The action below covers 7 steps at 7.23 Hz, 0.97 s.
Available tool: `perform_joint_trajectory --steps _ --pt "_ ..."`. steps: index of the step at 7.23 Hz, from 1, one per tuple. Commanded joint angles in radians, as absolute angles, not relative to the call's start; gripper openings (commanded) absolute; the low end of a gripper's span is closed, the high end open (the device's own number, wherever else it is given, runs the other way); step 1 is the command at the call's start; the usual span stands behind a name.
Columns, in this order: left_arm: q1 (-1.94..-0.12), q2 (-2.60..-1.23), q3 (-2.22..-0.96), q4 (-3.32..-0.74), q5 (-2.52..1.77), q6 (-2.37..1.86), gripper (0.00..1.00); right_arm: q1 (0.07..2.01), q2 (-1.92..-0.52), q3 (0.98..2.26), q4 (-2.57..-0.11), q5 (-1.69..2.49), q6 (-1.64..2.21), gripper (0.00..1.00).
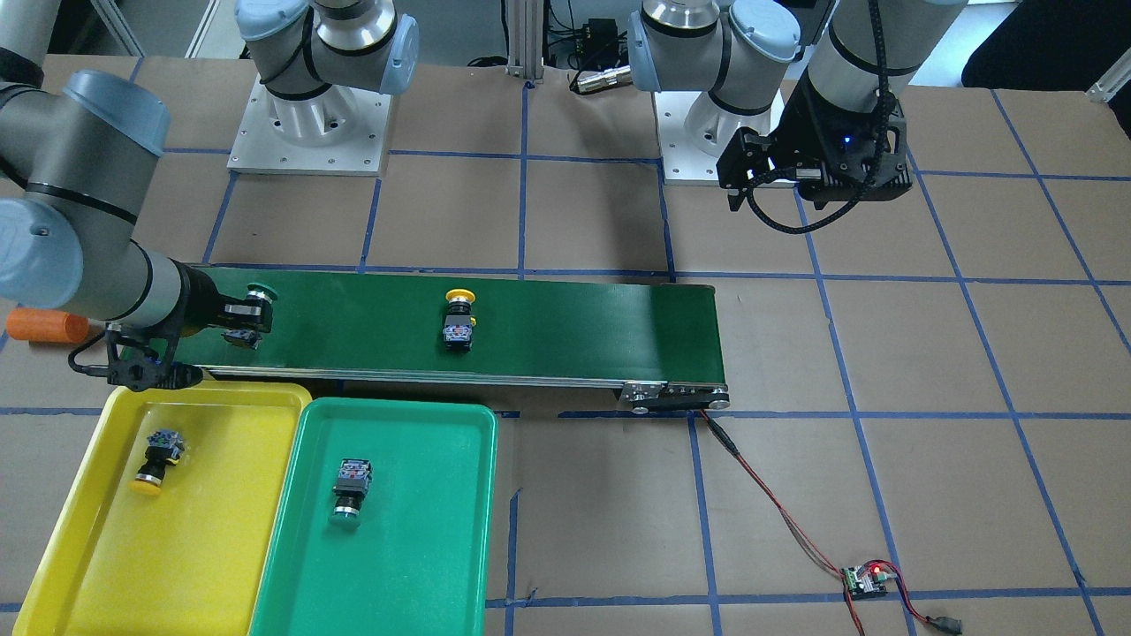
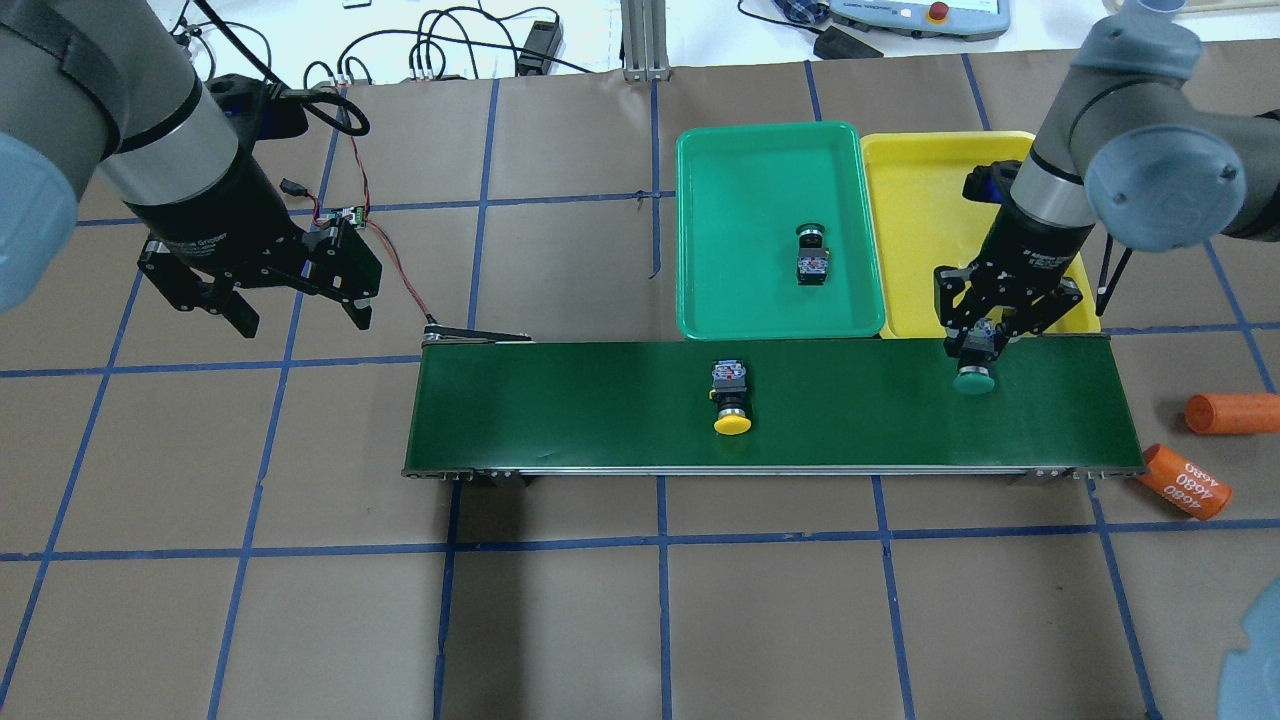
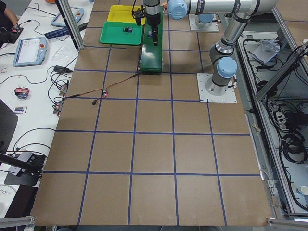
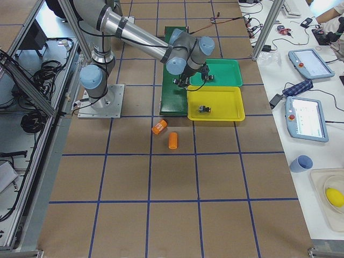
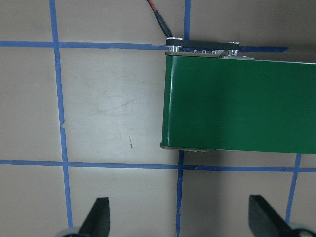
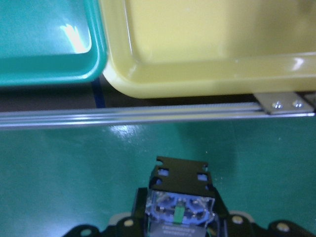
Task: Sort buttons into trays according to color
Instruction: 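Place the green button in the green tray and open the right gripper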
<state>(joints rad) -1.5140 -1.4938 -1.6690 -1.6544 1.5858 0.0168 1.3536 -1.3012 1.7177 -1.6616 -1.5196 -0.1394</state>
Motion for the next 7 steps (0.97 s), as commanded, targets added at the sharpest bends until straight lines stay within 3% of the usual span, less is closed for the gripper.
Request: perform_joint_trajectory --steps 1,3,4,5,6,7 --pt "-1.514 -1.493 -1.669 -1.655 1.586 0.018 1.00 1.424 -1.158 1.506 -1.649 -1.468 -0.134 0.00" --pt "-1.514 -1.494 -1.669 -1.655 1.586 0.017 1.00 1.607 -0.979 1.276 -1.651 -1.486 0.042 0.00" --pt "-1.514 -1.493 -1.669 -1.654 1.586 0.017 1.00 1.644 -0.938 1.270 -1.673 -1.471 0.113 0.00" --pt "-1.514 -1.490 -1.669 -1.654 1.588 0.018 1.00 1.676 -0.911 1.269 -1.695 -1.468 0.124 0.18" --pt "-1.514 -1.493 -1.669 -1.654 1.588 0.018 1.00 1.681 -0.901 1.272 -1.719 -1.494 0.126 0.99" --pt "-1.514 -1.496 -1.670 -1.654 1.588 0.018 1.00 1.675 -0.905 1.270 -1.718 -1.511 0.117 1.00"
